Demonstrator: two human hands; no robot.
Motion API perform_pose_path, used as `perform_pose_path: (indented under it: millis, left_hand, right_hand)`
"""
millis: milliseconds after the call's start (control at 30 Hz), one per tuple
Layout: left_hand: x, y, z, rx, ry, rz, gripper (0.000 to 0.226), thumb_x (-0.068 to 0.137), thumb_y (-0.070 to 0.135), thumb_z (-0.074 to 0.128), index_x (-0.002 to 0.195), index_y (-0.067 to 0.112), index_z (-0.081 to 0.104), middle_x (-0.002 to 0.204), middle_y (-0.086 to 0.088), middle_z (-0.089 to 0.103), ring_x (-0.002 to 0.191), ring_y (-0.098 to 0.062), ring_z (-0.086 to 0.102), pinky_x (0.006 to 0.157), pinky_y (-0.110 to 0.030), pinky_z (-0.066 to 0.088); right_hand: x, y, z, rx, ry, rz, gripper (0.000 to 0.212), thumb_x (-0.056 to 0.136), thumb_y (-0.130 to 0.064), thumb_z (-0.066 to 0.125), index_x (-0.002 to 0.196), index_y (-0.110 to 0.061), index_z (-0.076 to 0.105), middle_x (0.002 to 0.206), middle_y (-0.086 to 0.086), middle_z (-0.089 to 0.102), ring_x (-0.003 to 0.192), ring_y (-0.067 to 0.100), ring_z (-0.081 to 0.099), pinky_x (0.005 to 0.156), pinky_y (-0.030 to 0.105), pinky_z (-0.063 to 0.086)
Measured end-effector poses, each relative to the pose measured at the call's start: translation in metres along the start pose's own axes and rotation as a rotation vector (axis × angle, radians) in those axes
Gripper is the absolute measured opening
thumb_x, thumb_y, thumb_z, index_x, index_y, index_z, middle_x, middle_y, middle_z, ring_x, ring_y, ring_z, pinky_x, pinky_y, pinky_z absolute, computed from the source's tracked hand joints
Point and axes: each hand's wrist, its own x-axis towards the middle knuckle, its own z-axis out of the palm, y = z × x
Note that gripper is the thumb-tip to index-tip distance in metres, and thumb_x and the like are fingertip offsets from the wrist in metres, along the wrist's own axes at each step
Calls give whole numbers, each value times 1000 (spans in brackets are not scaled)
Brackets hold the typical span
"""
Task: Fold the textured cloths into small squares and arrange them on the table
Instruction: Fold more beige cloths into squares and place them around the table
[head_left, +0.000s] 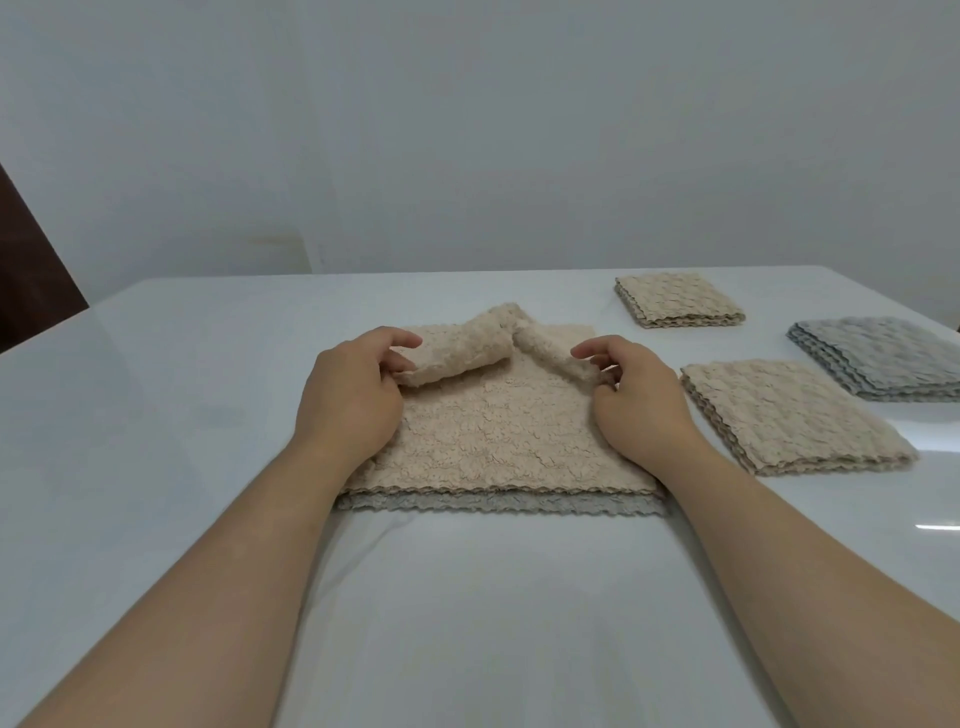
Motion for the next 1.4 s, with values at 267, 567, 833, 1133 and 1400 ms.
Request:
perform_pose_path:
  millis: [267, 567, 833, 1133, 1400]
  left_hand:
    - [-3, 10, -5, 38, -64, -33, 36, 90, 5, 54, 102, 30, 76, 89, 11, 66, 80, -1, 60, 62, -3, 37]
    - [-3, 7, -6, 168, -140, 89, 23, 91, 37, 72, 114, 35, 75, 87, 4, 52, 79, -7, 49, 64, -17, 31]
    - [0, 5, -15, 90, 154, 65, 35, 92, 3, 59, 107, 27, 79, 110, 8, 64, 100, -9, 56, 87, -22, 41]
    - [1, 8, -16, -204, 132, -88, 58, 85, -11, 46, 82, 40, 74, 103, 9, 74, 91, -14, 70, 79, -18, 56]
    - [5, 8, -14, -417, 39, -233, 40, 89, 42, 65, 82, 4, 72, 76, 4, 65, 72, -15, 58, 75, -32, 45]
  right_hand:
    - [2, 5, 0, 33, 56, 90, 21, 99, -33, 60, 118, -28, 66, 105, -8, 64, 88, 5, 59, 76, 21, 40]
    - [4, 11, 3, 55, -22, 41, 62, 87, 10, 42, 119, -39, 65, 124, -3, 66, 80, 23, 62, 64, 20, 43]
    - [-2, -2, -6, 138, 162, 27, 13, 93, -41, 68, 97, -33, 78, 59, -27, 56, 57, -5, 49, 72, 20, 43]
    - [0, -3, -3, 148, 206, 52, 33, 91, -12, 62, 114, -36, 63, 95, -16, 63, 73, 11, 66, 76, 32, 52]
    - [-3, -4, -1, 112, 41, 76, 65, 88, -31, 69, 150, -25, 49, 90, -8, 54, 83, 8, 56, 79, 22, 46]
